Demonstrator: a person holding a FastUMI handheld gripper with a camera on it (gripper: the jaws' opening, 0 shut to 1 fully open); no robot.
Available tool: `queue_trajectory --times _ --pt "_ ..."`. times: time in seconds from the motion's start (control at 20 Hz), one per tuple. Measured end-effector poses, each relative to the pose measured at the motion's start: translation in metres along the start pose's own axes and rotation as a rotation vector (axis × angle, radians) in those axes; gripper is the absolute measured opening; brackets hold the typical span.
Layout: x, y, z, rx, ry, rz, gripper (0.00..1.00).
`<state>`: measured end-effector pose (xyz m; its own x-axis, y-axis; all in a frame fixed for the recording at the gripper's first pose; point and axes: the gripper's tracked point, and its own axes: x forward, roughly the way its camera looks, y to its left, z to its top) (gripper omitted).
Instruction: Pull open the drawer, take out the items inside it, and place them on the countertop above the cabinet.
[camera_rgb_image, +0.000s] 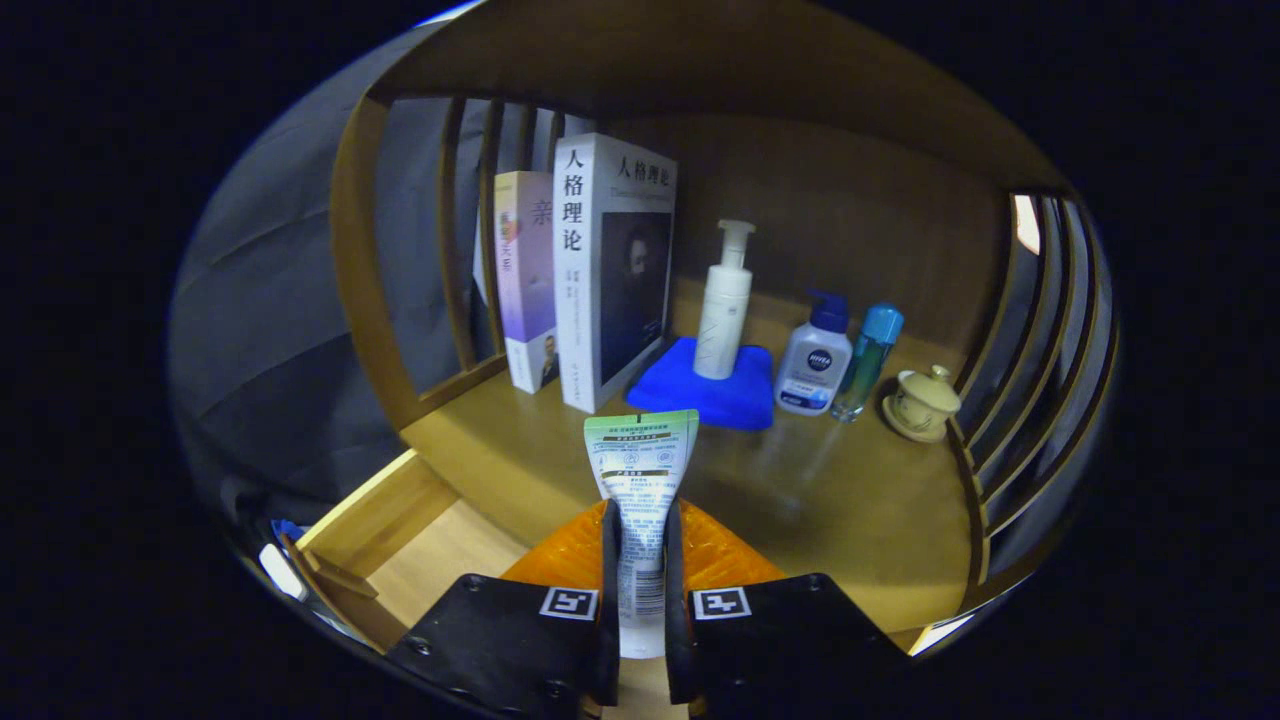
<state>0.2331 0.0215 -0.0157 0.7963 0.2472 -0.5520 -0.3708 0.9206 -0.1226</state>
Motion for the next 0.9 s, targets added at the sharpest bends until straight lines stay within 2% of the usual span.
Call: queue_trajectory --times 0.1,0.3,0.35,0.5,0.65,0.85,0.9 --pt "0.014 -0.004 0.001 0.006 0.023 -0.024 0.20" --pt "0.031 -0.003 -0.002 0.091 0.065 0.001 0.20" --pt "0.038 -0.004 -0.005 0.092 0.071 -0.001 0.23" --pt "0.047 -0.023 -0.003 0.069 0.045 -0.089 0.23" --pt "0.044 -0.029 0.006 0.088 -0.019 -0.138 0.32" --pt "0.005 -0.018 0.030 0.133 -0.199 -0.176 0.96" --pt "-0.009 -0.014 0.032 0.123 -0.241 -0.190 0.95"
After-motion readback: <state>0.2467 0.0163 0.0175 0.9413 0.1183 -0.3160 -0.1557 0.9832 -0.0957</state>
